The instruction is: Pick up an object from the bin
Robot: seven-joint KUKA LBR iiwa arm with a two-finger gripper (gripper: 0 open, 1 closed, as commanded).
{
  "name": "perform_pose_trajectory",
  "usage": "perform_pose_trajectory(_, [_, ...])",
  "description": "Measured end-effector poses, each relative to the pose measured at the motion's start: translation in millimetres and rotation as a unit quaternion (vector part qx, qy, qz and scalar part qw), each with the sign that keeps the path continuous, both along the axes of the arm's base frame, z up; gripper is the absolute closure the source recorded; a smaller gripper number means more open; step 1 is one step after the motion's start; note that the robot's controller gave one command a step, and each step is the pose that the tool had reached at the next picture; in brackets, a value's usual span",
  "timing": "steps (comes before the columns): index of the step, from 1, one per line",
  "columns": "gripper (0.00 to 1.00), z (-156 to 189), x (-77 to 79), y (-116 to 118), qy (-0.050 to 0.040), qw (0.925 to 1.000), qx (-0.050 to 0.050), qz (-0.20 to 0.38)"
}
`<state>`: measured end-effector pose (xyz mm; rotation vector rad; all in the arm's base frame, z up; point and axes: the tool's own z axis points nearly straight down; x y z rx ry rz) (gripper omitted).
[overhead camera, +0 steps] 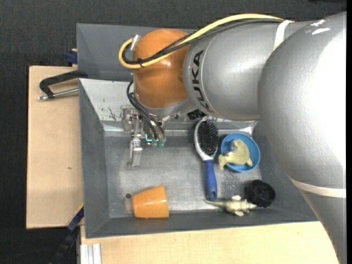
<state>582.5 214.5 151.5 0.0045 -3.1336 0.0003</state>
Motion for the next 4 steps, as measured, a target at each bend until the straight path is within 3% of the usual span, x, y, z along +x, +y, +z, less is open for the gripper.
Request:
perform_pose_trajectory(1, [0.00, -27, -16.8, -80, -0.0018, 0.9967, -0.002, -0.081])
perform_pose_trajectory(2, [0.00, -64, -36.9, -157, -0.0013, 0.9991, -0.002, -0.042])
perform_pose_trajectory(3, [0.00, -53, -62.1, -118, -0.0036, 0.9915, 0.001, 0.130])
perform_pose_trajectory(4, [0.00, -60, -91.5, -60, -0.0026, 0.9867, 0.003, 0.163])
